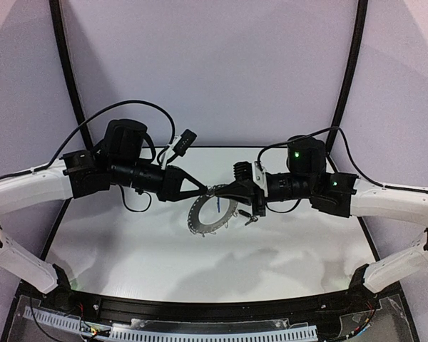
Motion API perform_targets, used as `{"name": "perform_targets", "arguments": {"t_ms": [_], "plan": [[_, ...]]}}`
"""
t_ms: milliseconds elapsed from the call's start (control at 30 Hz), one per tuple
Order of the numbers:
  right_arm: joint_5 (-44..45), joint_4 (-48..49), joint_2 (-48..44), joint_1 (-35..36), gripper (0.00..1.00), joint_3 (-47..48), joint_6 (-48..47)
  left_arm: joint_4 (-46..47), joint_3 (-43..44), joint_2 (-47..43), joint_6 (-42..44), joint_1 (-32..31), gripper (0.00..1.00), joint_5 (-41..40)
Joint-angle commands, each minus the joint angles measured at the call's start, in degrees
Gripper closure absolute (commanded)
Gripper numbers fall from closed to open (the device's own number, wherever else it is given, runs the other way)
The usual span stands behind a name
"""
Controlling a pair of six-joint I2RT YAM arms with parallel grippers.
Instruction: Put the keys on the keyring
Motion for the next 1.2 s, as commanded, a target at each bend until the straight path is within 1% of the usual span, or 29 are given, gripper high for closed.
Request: {"name": "perform_targets", "arguments": {"t_ms": [0,167,267,367,433,467,500,533,600,633,667,700,800,833,900,1000,1167], "plan": [[0.57,-0.47,-1.2,0.53,1.0,-2.32,3.16,4.59,-0.92,-3.87,0.62,0.98,0.99,-1.68],[-1.55,1.33,-1.34,0.53,1.0,-2.54,3.83,2.75,-0.08,-3.53,0.54,0.97,0.99,-4.4],[0.45,2.72,-1.4,0.52,1.0,-2.89,4.53,2.51,0.09,-3.45,-0.18,0.97,0.99,-5.41],[2.53,2.79,-1.51,0.53,1.0,-1.36,6.18,0.59,-0.05,-3.11,1.51,1.0,0.99,-5.64],[1.75,0.7,-1.7,0.53,1.0,0.03,5.87,0.45,-0.95,-3.55,2.85,0.99,0.83,-6.79],[1.26,-0.27,-1.71,0.53,1.0,0.56,5.55,0.6,-1.8,-3.72,3.46,0.98,0.73,-6.97],[0.91,-1.75,-1.69,0.53,1.0,1.47,4.73,0.71,-2.43,-4.1,4.3,0.97,0.65,-7.48],[0.86,-4.17,-1.42,0.53,1.0,2.72,4.17,0.75,-2.87,-4.49,5.19,0.97,0.6,-7.5],[0.68,-8.25,-1.03,0.52,1.0,4.67,3.34,0.72,-3.32,-4.9,6.8,1.0,0.54,-6.68],[-0.49,-11.59,-0.93,0.55,1.0,6.11,2.31,-0.04,-3.56,-5.13,10.82,1.0,0.52,-5.36],[-0.83,-11.81,-1.03,0.53,1.0,6.1,2.22,-0.38,-3.6,-5.01,11.98,1.02,0.52,-4.07],[-1.71,-12.59,-1.22,0.53,1.0,6.36,1.64,-1.63,-3.56,-4.74,16.16,0.99,0.51,-1.9],[-2.26,-13.95,-1.3,0.52,1.0,7.27,1.47,-3.58,-2.47,-3.66,18.94,0.96,0.51,1.68],[-1.83,-14.43,-1.1,0.52,1.0,7.95,1.89,-4.54,-1.39,-2.27,21.35,0.97,0.51,3.82],[-1.89,-14.76,-0.99,0.53,1.0,8.4,2.22,-5.21,0.17,-1.26,22.33,0.97,0.53,5.32],[-2.22,-13.64,-0.73,0.52,1.0,8.48,3.43,-5.33,2.46,1.25,23.29,0.97,0.55,9.82],[-2.09,-12.44,0.29,0.53,1.0,9.45,4.87,-5.91,5.32,4.58,23.9,0.99,0.56,11.87]]}}
